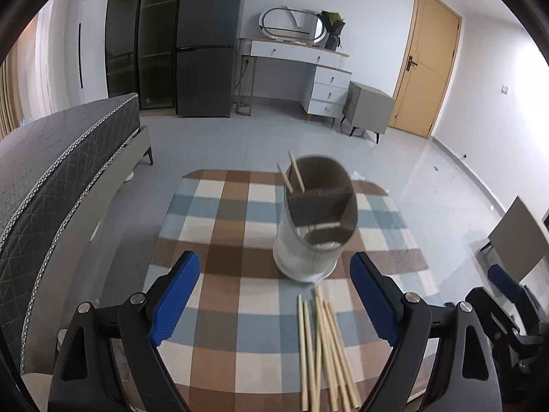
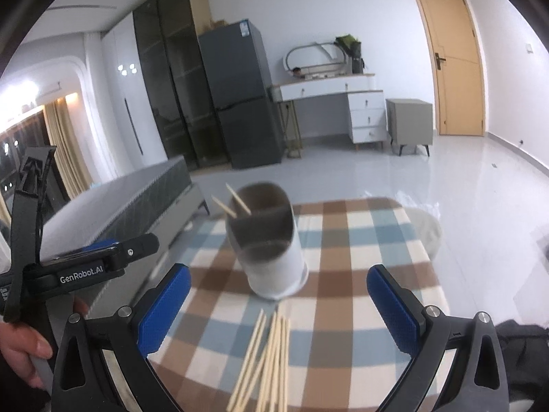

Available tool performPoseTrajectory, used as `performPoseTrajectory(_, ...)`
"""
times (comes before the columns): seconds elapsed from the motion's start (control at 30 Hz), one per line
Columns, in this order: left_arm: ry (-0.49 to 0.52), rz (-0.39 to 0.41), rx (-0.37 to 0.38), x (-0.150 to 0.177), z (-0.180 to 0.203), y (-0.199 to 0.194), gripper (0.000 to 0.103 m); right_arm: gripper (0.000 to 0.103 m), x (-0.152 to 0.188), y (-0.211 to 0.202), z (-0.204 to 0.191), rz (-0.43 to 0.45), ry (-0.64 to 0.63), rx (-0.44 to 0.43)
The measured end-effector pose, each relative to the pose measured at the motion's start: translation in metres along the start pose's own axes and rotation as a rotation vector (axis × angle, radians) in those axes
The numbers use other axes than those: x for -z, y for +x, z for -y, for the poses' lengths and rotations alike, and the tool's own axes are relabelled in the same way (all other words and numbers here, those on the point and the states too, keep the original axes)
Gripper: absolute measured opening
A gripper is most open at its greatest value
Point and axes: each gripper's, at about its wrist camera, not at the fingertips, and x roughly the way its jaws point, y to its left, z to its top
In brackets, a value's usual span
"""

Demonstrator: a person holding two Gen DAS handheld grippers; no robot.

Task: Organize utensils
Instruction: 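Open both tools and withdraw them from the utensil holder, then lower the right tool onto the chopsticks and close on one chopstick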

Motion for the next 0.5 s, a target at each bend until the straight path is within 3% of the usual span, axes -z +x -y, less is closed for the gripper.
performPoseTrajectory(0.33, -0.020, -0.111, -0.003, 0.041, -0.010, 0.037, 0.086, 0.103, 0.040, 0.043, 0.011, -0.207, 0.042, -0.025)
performPoseTrajectory(0.5, -0.088, -0.237, -0.049, 0.052, -0.027, 0.067, 0.086, 0.101, 0.054, 0.070, 0.016, -0.322, 0.067, -0.023)
